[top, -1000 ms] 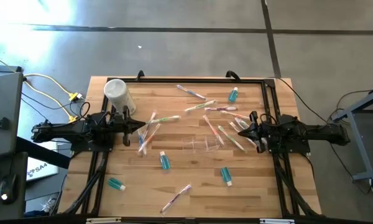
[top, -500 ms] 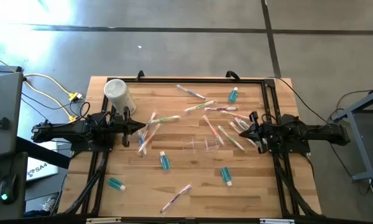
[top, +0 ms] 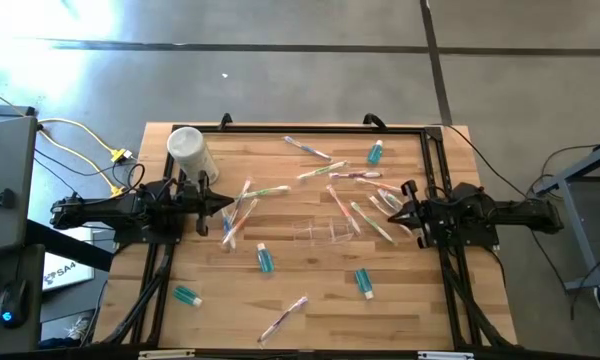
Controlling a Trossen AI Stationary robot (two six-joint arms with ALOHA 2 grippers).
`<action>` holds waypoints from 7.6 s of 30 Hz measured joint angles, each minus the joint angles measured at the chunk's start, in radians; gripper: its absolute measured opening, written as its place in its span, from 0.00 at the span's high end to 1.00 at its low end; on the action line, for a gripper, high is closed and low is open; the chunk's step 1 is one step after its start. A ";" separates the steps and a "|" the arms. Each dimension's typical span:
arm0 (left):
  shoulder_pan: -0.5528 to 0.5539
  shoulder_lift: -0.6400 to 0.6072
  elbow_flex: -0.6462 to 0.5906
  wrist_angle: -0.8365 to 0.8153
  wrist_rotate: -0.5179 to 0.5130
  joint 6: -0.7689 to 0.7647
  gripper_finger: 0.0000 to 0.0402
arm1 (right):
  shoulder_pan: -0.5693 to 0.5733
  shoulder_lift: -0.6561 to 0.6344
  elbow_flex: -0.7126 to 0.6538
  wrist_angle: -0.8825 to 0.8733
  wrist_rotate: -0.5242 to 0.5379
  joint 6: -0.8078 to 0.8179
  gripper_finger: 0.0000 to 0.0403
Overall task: Pick & Place toothbrushing station
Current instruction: Put the blue mouthwash into the transparent organizer
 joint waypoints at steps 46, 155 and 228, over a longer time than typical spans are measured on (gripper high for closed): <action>0.000 0.000 0.000 0.006 -0.051 0.071 1.00 | -0.704 1.303 0.906 -0.714 0.423 0.729 0.34; 0.000 1.384 0.795 0.643 0.325 0.116 0.37 | 0.361 1.320 0.907 -0.177 0.833 0.189 0.83; -0.106 1.544 1.207 -0.070 0.317 0.196 0.78 | 0.401 1.153 0.904 -0.956 0.855 1.033 0.08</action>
